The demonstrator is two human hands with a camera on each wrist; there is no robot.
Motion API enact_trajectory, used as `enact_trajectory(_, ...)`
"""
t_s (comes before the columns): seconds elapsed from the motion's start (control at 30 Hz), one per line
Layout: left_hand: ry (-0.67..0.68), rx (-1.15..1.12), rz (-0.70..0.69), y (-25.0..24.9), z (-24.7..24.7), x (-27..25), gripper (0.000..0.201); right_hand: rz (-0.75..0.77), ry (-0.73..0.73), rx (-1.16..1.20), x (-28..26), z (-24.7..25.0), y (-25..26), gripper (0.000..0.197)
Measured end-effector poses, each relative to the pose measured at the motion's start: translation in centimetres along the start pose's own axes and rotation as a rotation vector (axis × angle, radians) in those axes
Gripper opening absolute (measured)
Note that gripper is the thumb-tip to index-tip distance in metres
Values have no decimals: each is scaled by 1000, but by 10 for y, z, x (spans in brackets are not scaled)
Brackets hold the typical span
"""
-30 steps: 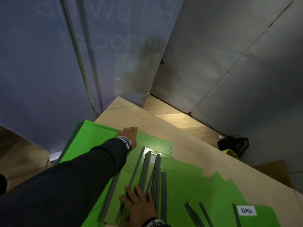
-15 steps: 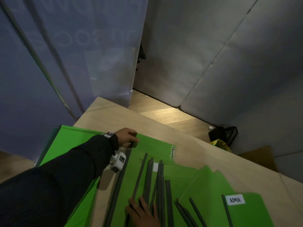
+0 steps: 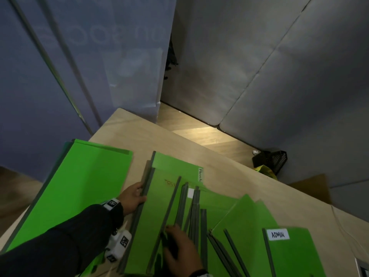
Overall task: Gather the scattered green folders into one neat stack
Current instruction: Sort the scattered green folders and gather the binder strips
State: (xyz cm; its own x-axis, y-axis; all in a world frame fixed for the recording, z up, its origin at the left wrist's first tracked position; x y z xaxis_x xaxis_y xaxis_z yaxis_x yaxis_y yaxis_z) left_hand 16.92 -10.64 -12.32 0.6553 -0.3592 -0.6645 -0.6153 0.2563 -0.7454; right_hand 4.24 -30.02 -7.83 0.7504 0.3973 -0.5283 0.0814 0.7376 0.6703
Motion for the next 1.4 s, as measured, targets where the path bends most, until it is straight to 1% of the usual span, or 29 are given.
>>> enact_trajectory(0.07,-120,-34,39,10,38,-14,56,-43,-123,37,-14,12,-20,49)
enact_trajectory(0.17,-253,63,83,19,117,-45,55,-103,-297,104,-38,21,-63,46)
enact_trajectory(0.23,-380,146,129,19,168,-74,57,-134,-327,127,-48,16,-95,52)
enact_trajectory(0.3,-519,252,181,17,203,-100,57,-156,-298,138,-54,9,-124,62)
enact_trajectory(0.37,-581,323,211,18,216,-114,54,-154,-279,100,-61,3,-139,77)
enact_trajectory(0.4,-578,356,241,22,219,-117,52,-161,-284,86,-68,2,-138,76)
enact_trajectory(0.47,-573,419,288,24,219,-119,54,-158,-337,60,-81,-3,-132,66)
enact_trajectory(0.53,-591,464,289,20,216,-118,56,-167,-360,69,-87,-11,-127,61)
enact_trajectory(0.6,-628,579,257,6,201,-111,55,-213,-349,135,-88,-20,-128,55)
enact_trajectory(0.67,-616,717,166,-20,161,-101,51,-234,-329,180,-90,-24,-128,49)
enact_trajectory(0.7,-560,725,97,-27,131,-92,50,-246,-332,198,-94,-23,-128,47)
enact_trajectory(0.73,-475,711,39,-29,96,-82,51,-269,-337,214,-102,-21,-128,48)
enact_trajectory(0.77,-386,681,26,-26,63,-71,53,-298,-342,220,-106,-19,-130,52)
enact_trajectory(0.83,-224,613,83,-8,2,-51,61,-380,-380,224,-121,-14,-143,72)
enact_trajectory(0.87,-176,580,129,3,-27,-42,68,-430,-392,210,-133,-12,-153,79)
enact_trajectory(0.9,-161,554,173,10,-53,-37,76,-466,-394,182,-145,-10,-163,79)
enact_trajectory(0.93,-166,539,202,15,-73,-32,84,-491,-364,148,-153,-10,-169,69)
enact_trajectory(0.97,-173,528,220,17,-92,-28,93,-529,-292,98,-161,-13,-169,53)
enact_trajectory(1.0,-164,489,228,20,-110,-23,101,-562,-206,39,-166,-17,-167,45)
enact_trajectory(1.03,-149,439,241,19,-126,-22,108,-575,-121,-20,-168,-24,-166,54)
enact_trajectory(1.07,-152,400,259,18,-137,-20,114,-585,-59,-68,-169,-31,-165,66)
enact_trajectory(1.13,-169,348,310,14,-151,-20,119,-608,-40,-107,-167,-34,-162,79)
enact_trajectory(1.23,-131,283,331,13,-165,-15,117,-590,-24,-141,-163,-33,-156,88)
enact_trajectory(1.3,-126,356,329,12,-174,-14,120,-581,21,-155,-160,-32,-153,92)
enact_trajectory(1.33,-133,404,326,12,-178,-15,119,-577,45,-161,-157,-31,-150,93)
enact_trajectory(1.4,-160,419,294,12,-187,-22,111,-573,87,-170,-152,-28,-143,95)
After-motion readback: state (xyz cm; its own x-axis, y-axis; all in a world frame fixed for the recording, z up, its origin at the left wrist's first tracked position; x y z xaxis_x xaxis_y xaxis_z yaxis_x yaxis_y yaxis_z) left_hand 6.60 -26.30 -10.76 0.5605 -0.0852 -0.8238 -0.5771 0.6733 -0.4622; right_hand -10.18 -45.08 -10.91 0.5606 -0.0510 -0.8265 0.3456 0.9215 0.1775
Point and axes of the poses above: each hand's wrist, its own x-axis towards the middle knuckle, its own z-axis out of the back of the hand, y = z × x, the point moved 8 cm from there along x, towards the middle knuckle, and after that the axes turned 14 degrees about y, right-handed, at the moved point
